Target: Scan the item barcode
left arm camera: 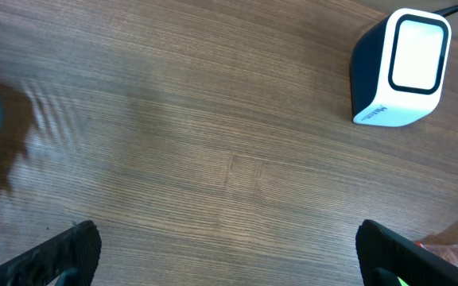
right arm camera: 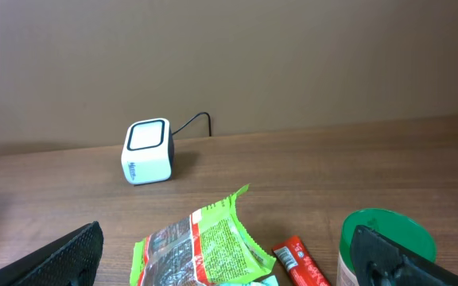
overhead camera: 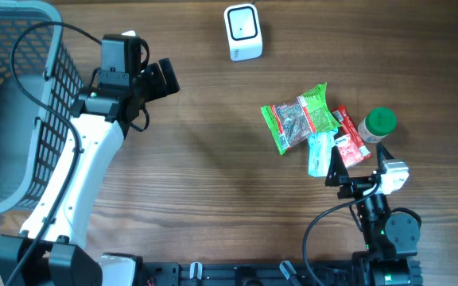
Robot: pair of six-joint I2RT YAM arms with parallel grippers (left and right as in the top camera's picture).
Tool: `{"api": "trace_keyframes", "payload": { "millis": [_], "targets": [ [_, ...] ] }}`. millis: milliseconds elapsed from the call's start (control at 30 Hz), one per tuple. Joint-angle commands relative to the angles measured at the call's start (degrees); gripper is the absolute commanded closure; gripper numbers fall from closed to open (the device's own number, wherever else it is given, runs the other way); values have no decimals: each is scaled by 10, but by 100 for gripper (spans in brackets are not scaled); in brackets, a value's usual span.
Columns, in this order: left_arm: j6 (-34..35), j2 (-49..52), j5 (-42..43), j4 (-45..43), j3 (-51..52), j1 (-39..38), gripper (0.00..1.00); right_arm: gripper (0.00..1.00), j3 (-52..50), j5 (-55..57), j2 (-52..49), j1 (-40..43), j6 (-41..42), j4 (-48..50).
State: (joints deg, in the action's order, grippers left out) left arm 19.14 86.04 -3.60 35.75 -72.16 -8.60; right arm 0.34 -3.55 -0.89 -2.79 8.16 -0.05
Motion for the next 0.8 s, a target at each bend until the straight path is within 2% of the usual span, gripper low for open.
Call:
{"api": "trace_keyframes", "payload": {
  "millis": [0,200,500,600,767],
  "targets": [
    [-9,-4,-6,1,-2,2,0,0,0,1,6,3,9,2],
    [-9,-104,-6,48,-2,3,0,1,0,1,6,3,9,2],
    [-10,-439,-25,59,-2,21,0,0,0,1,6,3,10,2],
    [-9,-521,-26,64,-2,21,0,0,0,1,6,3,10,2],
    [-5,-644,-22,171,0,36,0,0,0,1,6,3,9,2]
  ]
}}
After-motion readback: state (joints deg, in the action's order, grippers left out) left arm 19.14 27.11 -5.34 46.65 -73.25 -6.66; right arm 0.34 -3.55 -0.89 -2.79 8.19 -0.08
